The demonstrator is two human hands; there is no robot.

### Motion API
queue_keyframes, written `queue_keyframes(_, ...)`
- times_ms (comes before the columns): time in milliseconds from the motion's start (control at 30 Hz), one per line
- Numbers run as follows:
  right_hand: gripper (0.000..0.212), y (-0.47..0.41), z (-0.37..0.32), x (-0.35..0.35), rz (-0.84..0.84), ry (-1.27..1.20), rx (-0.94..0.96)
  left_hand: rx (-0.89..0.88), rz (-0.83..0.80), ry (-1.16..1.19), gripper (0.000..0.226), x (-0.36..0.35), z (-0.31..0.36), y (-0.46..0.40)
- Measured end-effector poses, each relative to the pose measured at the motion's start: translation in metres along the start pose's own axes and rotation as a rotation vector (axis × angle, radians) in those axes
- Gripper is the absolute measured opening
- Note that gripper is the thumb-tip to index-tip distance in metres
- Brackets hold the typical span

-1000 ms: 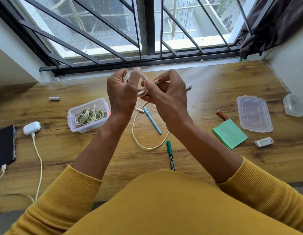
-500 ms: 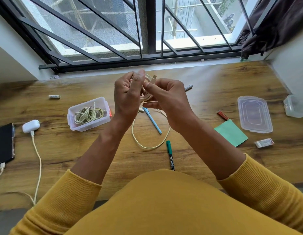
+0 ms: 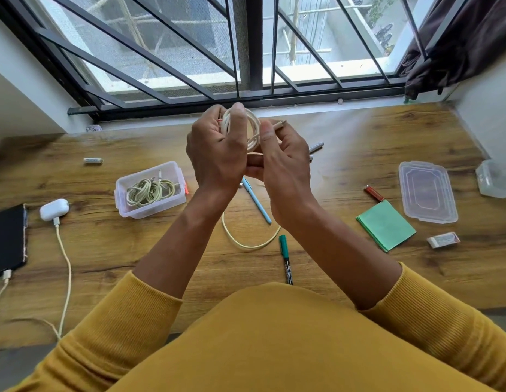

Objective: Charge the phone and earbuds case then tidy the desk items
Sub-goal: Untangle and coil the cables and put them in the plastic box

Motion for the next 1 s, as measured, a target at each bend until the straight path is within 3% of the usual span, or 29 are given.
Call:
queue_keyframes(167,0.017,0.000,-0.002,0.007,0.043,-0.002,0.018,-0.046,-0.076,0.046,0.042,-0.005,0.004,0.009)
queue_keyframes(333,0.019,0.000,-0.003,0.013,-0.029,0.024,-0.007,0.003,-0.163,0.161,0.041,-0.009,-0.010,0.009)
queue_keyframes(600,0.018,-0.001,-0.009,0.019,-0.031,0.232,0.208,0.383,-0.434,0.580,0.048,-0.012,-0.017,0.026)
queue_keyframes(700,0.018,-0.005,-0.011,0.022,-0.001,0.206,0.222,0.498,-0.531,0.767,0.023,-0.010,-0.027,0.028)
queue_keyframes(767,0.017,-0.009,-0.013,0.026,0.048,0.145,0.188,0.478,-0.562,0.825,0.008,-0.008,-0.031,0.029)
queue_keyframes(1000,0.016,-0.016,-0.019,0.034,0.121,0.195,0.197,0.247,-0.549,0.746,0.017,0.001,-0.029,0.029)
Point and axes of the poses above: each hand's wrist, its own y-axis away from the middle knuckle, its own x-axis out of the back of the hand, z = x × y, the point moved 6 cm from there along -y, towards the middle knuckle, and after that the axes turned 11 degrees about -y, right-handed, at the moved point
